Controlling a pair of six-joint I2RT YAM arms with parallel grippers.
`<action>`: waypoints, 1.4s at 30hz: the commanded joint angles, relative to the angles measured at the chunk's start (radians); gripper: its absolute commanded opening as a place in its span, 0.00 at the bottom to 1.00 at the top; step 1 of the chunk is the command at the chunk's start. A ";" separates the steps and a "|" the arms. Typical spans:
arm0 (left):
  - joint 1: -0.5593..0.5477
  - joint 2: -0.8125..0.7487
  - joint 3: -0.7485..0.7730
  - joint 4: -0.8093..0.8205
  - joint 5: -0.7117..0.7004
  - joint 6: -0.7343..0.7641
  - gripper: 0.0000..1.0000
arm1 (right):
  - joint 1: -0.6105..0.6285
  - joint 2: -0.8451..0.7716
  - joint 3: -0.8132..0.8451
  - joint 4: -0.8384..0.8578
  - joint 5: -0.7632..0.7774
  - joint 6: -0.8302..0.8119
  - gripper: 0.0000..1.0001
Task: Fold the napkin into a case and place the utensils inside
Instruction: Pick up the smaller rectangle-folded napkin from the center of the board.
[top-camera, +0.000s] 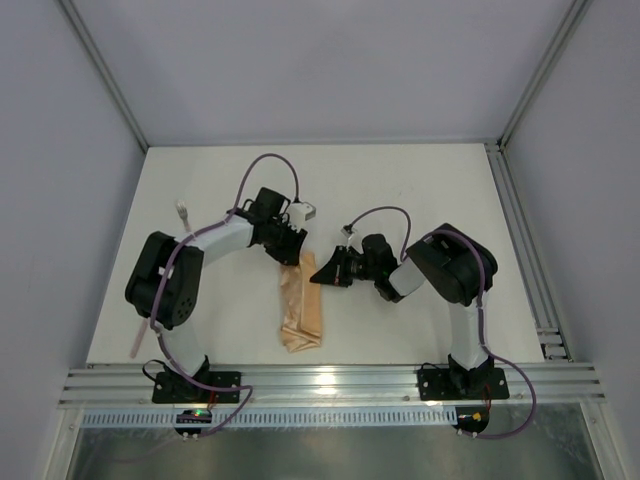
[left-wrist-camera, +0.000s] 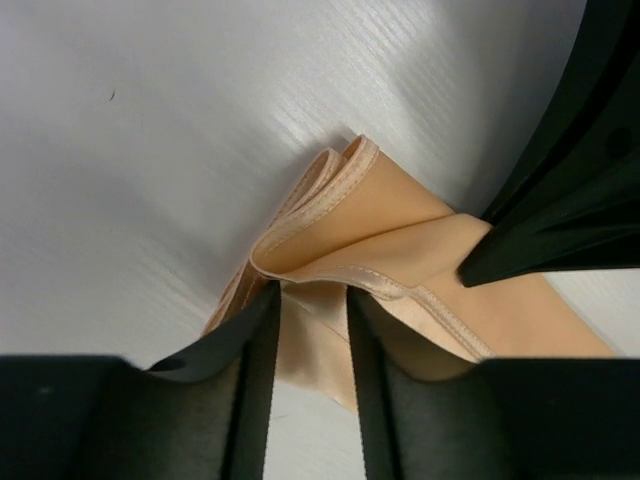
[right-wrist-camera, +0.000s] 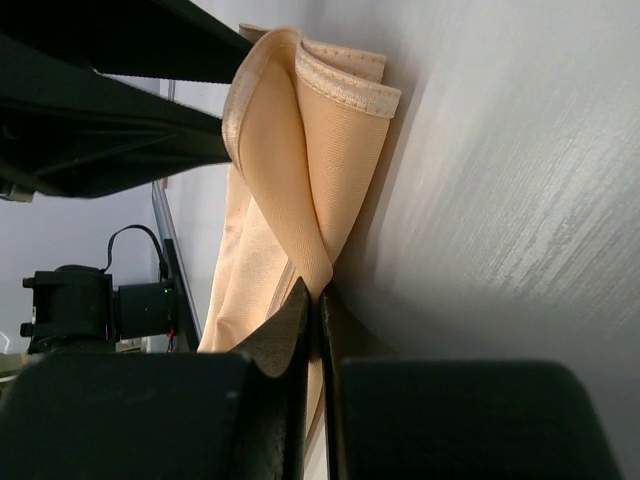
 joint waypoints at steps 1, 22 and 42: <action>0.031 -0.084 0.038 -0.065 0.037 0.024 0.39 | 0.011 0.014 -0.032 -0.038 0.030 -0.016 0.03; 0.085 0.024 0.024 -0.214 0.188 0.011 0.33 | 0.021 -0.002 -0.039 -0.039 0.038 -0.027 0.09; 0.077 0.056 -0.011 -0.165 0.254 -0.014 0.01 | 0.117 0.115 0.053 0.054 0.055 0.062 0.40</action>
